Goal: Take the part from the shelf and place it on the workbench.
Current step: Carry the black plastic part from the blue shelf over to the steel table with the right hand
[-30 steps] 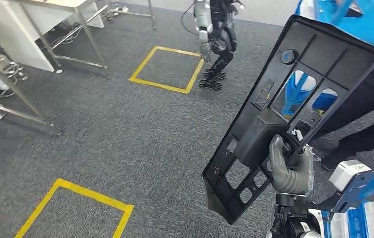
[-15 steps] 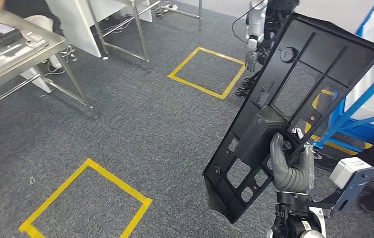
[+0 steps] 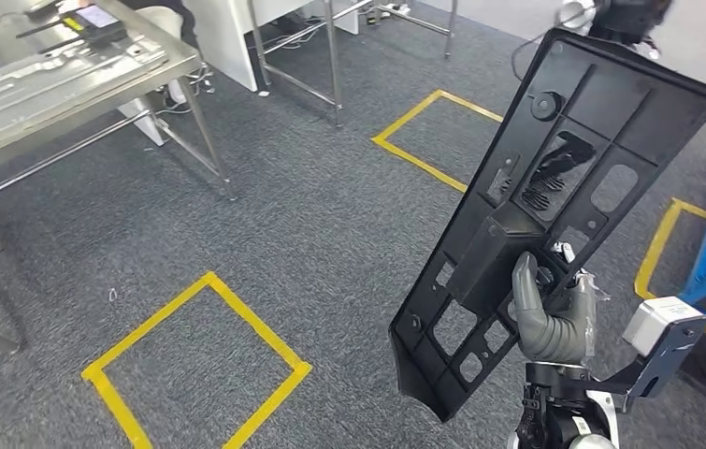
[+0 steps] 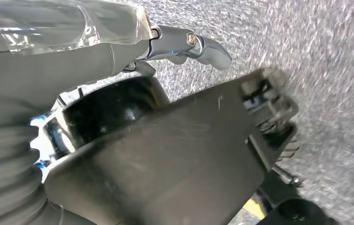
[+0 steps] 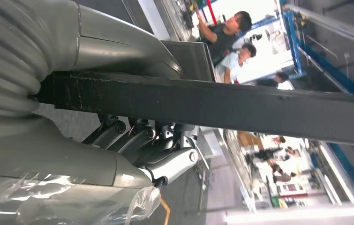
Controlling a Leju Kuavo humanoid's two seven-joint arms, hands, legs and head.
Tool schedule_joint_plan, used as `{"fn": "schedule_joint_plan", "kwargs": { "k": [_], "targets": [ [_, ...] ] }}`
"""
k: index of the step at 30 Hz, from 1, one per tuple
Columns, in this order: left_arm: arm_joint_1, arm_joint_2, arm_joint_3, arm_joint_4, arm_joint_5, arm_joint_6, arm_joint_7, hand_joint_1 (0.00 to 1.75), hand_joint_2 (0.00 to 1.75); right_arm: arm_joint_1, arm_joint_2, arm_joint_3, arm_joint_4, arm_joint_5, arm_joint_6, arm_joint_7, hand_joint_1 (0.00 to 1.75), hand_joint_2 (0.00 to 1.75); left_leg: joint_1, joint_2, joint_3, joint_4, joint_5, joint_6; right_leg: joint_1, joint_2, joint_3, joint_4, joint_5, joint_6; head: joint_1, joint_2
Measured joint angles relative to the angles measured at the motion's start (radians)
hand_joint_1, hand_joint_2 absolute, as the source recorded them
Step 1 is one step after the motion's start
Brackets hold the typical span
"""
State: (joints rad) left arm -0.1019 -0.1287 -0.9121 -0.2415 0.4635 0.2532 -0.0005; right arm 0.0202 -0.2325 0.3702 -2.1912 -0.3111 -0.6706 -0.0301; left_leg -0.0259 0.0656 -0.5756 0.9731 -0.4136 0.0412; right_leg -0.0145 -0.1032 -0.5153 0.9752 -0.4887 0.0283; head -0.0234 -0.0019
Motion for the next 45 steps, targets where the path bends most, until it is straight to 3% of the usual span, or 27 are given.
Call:
{"fn": "schedule_joint_plan", "kwargs": {
  "k": [3, 5, 7, 8, 9, 10, 12, 14, 16, 18, 20, 22, 24, 25, 26, 28, 29, 31, 33, 35, 37, 39, 40, 41, 42, 43, 45],
  "targets": [
    [0.001, 0.0, 0.0, 0.0, 0.002, 0.0, 0.0, 0.0, 1.75, -0.001, 0.0, -0.001, -0.001, -0.004, 0.0, -0.002, 1.75, 1.75, -0.001, -0.029, 0.004, -0.017, 0.002, 0.01, -0.001, -0.021, 0.011, -0.005, -0.008, 0.014, 0.001, 0.0],
    [0.002, -0.001, 0.0, 0.0, 0.003, 0.0, 0.001, 0.0, 1.75, -0.002, -0.001, -0.002, -0.003, -0.007, 0.0, -0.005, 1.75, 1.75, 0.008, -0.054, 0.019, -0.033, 0.009, 0.018, -0.002, 0.022, 0.001, 0.036, -0.038, 0.021, 0.003, 0.0],
    [0.0, -0.001, -0.001, 0.0, 0.003, -0.001, 0.002, 0.0, 1.75, -0.001, -0.002, -0.005, -0.003, -0.009, 0.0, -0.007, 1.75, 1.75, 0.013, -0.078, 0.027, -0.039, 0.011, 0.024, -0.004, 0.081, -0.061, 0.161, -0.097, 0.024, 0.006, 0.0],
    [-0.001, -0.001, -0.001, 0.0, 0.004, -0.001, 0.003, 0.0, 1.75, 0.0, -0.003, -0.006, -0.003, -0.011, 0.0, -0.007, 1.75, 1.75, 0.014, -0.092, 0.028, -0.038, 0.011, 0.025, -0.005, 0.093, -0.101, 0.231, -0.122, 0.026, 0.007, 0.0],
    [-0.002, -0.001, -0.002, 0.0, 0.004, -0.002, 0.004, 0.0, 1.75, 0.001, -0.003, -0.007, -0.003, -0.013, 0.0, -0.008, 1.75, 1.75, 0.014, -0.106, 0.028, -0.038, 0.01, 0.026, -0.005, 0.096, -0.132, 0.278, -0.13, 0.028, 0.007, 0.0],
    [-0.001, -0.001, -0.003, 0.0, 0.004, -0.002, 0.005, 0.0, 1.75, 0.002, -0.003, -0.007, -0.003, -0.014, 0.0, -0.009, 1.75, 1.75, 0.015, -0.122, 0.03, -0.037, 0.009, 0.025, -0.006, 0.097, -0.145, 0.286, -0.117, 0.03, 0.007, 0.0],
    [0.001, -0.001, -0.004, 0.0, 0.004, -0.002, 0.006, 0.0, 1.75, 0.002, -0.004, -0.009, -0.003, -0.015, 0.0, -0.014, 1.75, 1.75, 0.019, -0.155, 0.035, -0.033, 0.005, 0.019, -0.01, 0.113, -0.11, 0.183, -0.038, 0.034, 0.008, 0.0],
    [0.0, -0.001, -0.005, 0.0, 0.005, -0.002, 0.005, 0.0, 1.75, 0.003, -0.004, -0.01, -0.003, -0.016, 0.0, -0.017, 1.75, 1.75, 0.021, -0.185, 0.034, -0.023, -0.003, 0.008, -0.018, 0.163, -0.054, 0.048, 0.023, 0.036, 0.008, 0.0],
    [-0.001, -0.001, -0.006, 0.0, 0.008, -0.002, 0.003, 0.0, 1.75, 0.003, -0.004, -0.011, -0.004, -0.016, 0.0, -0.017, 1.75, 1.75, 0.022, -0.208, 0.026, -0.017, -0.006, -0.003, -0.019, 0.186, -0.035, 0.003, 0.03, 0.029, 0.009, 0.0],
    [0.002, 0.0, -0.006, 0.0, 0.012, -0.002, -0.004, 0.0, 1.75, 0.003, -0.004, -0.015, -0.005, -0.018, 0.0, -0.017, 1.75, 1.75, 0.025, -0.222, 0.018, -0.017, -0.005, -0.011, -0.016, 0.161, -0.035, 0.0, 0.031, 0.015, 0.009, 0.0],
    [0.003, -0.001, -0.006, 0.0, 0.015, -0.004, -0.018, 0.0, 1.75, 0.003, -0.003, -0.019, -0.005, -0.029, 0.0, -0.023, 1.75, 1.75, 0.023, -0.177, -0.002, 0.023, -0.029, -0.021, -0.018, 0.139, -0.032, -0.002, 0.032, 0.002, 0.006, 0.0],
    [0.0, -0.001, -0.007, 0.0, 0.017, -0.009, -0.034, 0.0, 1.75, 0.007, -0.003, -0.024, -0.006, -0.046, 0.0, -0.034, 1.75, 1.75, 0.022, -0.106, -0.063, 0.148, -0.09, -0.032, -0.017, 0.12, -0.029, -0.003, 0.028, -0.008, 0.002, 0.0],
    [-0.002, -0.001, -0.007, 0.0, 0.022, -0.013, -0.048, 0.0, 1.75, 0.012, -0.003, -0.029, -0.006, -0.057, 0.0, -0.043, 1.75, 1.75, 0.026, -0.079, -0.133, 0.281, -0.135, -0.037, -0.014, 0.103, -0.028, -0.003, 0.025, -0.011, 0.001, 0.0],
    [-0.002, 0.0, -0.007, 0.0, 0.027, -0.017, -0.053, 0.0, 1.75, 0.013, -0.003, -0.031, -0.006, -0.061, 0.0, -0.045, 1.75, 1.75, 0.027, -0.076, -0.145, 0.302, -0.132, -0.037, -0.014, 0.097, -0.027, -0.003, 0.023, -0.011, 0.001, 0.0],
    [-0.001, 0.0, -0.007, 0.0, 0.032, -0.023, -0.057, 0.0, 1.75, 0.014, -0.002, -0.032, -0.006, -0.063, 0.0, -0.046, 1.75, 1.75, 0.027, -0.075, -0.135, 0.276, -0.109, -0.035, -0.013, 0.092, -0.024, -0.003, 0.02, -0.011, 0.0, 0.0],
    [0.003, 0.002, -0.007, 0.0, 0.043, -0.042, -0.065, 0.0, 1.75, 0.015, -0.002, -0.035, -0.006, -0.065, 0.0, -0.048, 1.75, 1.75, 0.021, -0.07, -0.063, 0.129, -0.037, -0.021, -0.012, 0.087, -0.013, -0.004, 0.01, -0.007, 0.0, 0.0],
    [0.004, 0.004, -0.007, 0.001, 0.045, -0.051, -0.069, 0.0, 1.75, 0.015, -0.002, -0.035, -0.006, -0.065, 0.0, -0.049, 1.75, 1.75, 0.016, -0.065, -0.027, 0.057, -0.017, -0.012, -0.01, 0.084, -0.007, -0.006, 0.002, -0.003, 0.0, 0.0],
    [0.004, 0.009, -0.007, 0.002, 0.048, -0.066, -0.075, 0.0, 1.75, 0.016, -0.002, -0.038, -0.006, -0.064, 0.0, -0.05, 1.75, 1.75, 0.005, -0.055, 0.01, -0.019, -0.016, 0.002, -0.011, 0.079, 0.006, -0.009, -0.005, 0.01, 0.0, 0.0],
    [0.004, 0.011, -0.007, 0.002, 0.048, -0.074, -0.078, 0.0, 1.75, 0.018, -0.002, -0.042, -0.006, -0.06, 0.0, -0.051, 1.75, 1.75, 0.003, -0.061, 0.028, -0.036, -0.028, 0.011, -0.014, 0.075, 0.015, 0.0, 0.002, 0.027, 0.0, 0.0],
    [0.004, 0.011, -0.007, 0.002, 0.05, -0.076, -0.078, 0.0, 1.75, 0.018, -0.001, -0.046, -0.006, -0.052, 0.0, -0.05, 1.75, 1.75, 0.008, -0.068, 0.062, -0.048, -0.034, 0.027, -0.016, 0.081, 0.01, 0.04, -0.003, 0.036, 0.003, 0.0],
    [0.003, 0.01, -0.007, 0.002, 0.052, -0.078, -0.078, 0.0, 1.75, 0.018, 0.0, -0.049, -0.006, -0.046, 0.0, -0.049, 1.75, 1.75, 0.01, -0.071, 0.093, -0.052, -0.045, 0.038, -0.016, 0.092, -0.046, 0.141, -0.038, 0.039, 0.006, 0.0],
    [0.003, 0.008, -0.007, 0.002, 0.052, -0.079, -0.078, 0.0, 1.75, 0.019, 0.0, -0.05, -0.006, -0.045, 0.0, -0.048, 1.75, 1.75, 0.011, -0.076, 0.12, -0.051, -0.065, 0.039, -0.015, 0.097, -0.139, 0.257, -0.089, 0.041, 0.007, 0.0],
    [0.004, 0.007, -0.007, 0.002, 0.052, -0.079, -0.078, 0.0, 1.75, 0.02, 0.001, -0.05, -0.006, -0.045, 0.0, -0.048, 1.75, 1.75, 0.011, -0.081, 0.136, -0.051, -0.079, 0.037, -0.015, 0.098, -0.176, 0.282, -0.114, 0.043, 0.008, 0.0],
    [0.005, 0.007, -0.007, 0.002, 0.052, -0.08, -0.078, 0.0, 1.75, 0.02, 0.001, -0.05, -0.006, -0.045, 0.0, -0.047, 1.75, 1.75, 0.013, -0.086, 0.156, -0.051, -0.095, 0.034, -0.016, 0.098, -0.197, 0.271, -0.129, 0.046, 0.008, 0.0],
    [0.006, 0.007, -0.007, 0.002, 0.052, -0.081, -0.078, 0.0, 1.75, 0.021, 0.001, -0.051, -0.006, -0.044, 0.0, -0.046, 1.75, 1.75, 0.016, -0.09, 0.178, -0.051, -0.113, 0.031, -0.016, 0.098, -0.205, 0.231, -0.121, 0.05, 0.009, 0.0],
    [0.007, 0.006, -0.007, 0.002, 0.053, -0.082, -0.078, 0.0, 1.75, 0.022, 0.001, -0.051, -0.006, -0.043, 0.0, -0.045, 1.75, 1.75, 0.018, -0.092, 0.199, -0.052, -0.134, 0.026, -0.016, 0.097, -0.204, 0.17, -0.071, 0.053, 0.009, 0.0],
    [0.008, 0.006, -0.007, 0.003, 0.056, -0.084, -0.079, 0.0, 1.75, 0.024, 0.001, -0.052, -0.005, -0.043, 0.0, -0.042, 1.75, 1.75, 0.019, -0.094, 0.236, -0.054, -0.175, 0.014, -0.014, 0.094, -0.197, 0.071, 0.074, 0.046, 0.011, 0.0]
  ]
}}
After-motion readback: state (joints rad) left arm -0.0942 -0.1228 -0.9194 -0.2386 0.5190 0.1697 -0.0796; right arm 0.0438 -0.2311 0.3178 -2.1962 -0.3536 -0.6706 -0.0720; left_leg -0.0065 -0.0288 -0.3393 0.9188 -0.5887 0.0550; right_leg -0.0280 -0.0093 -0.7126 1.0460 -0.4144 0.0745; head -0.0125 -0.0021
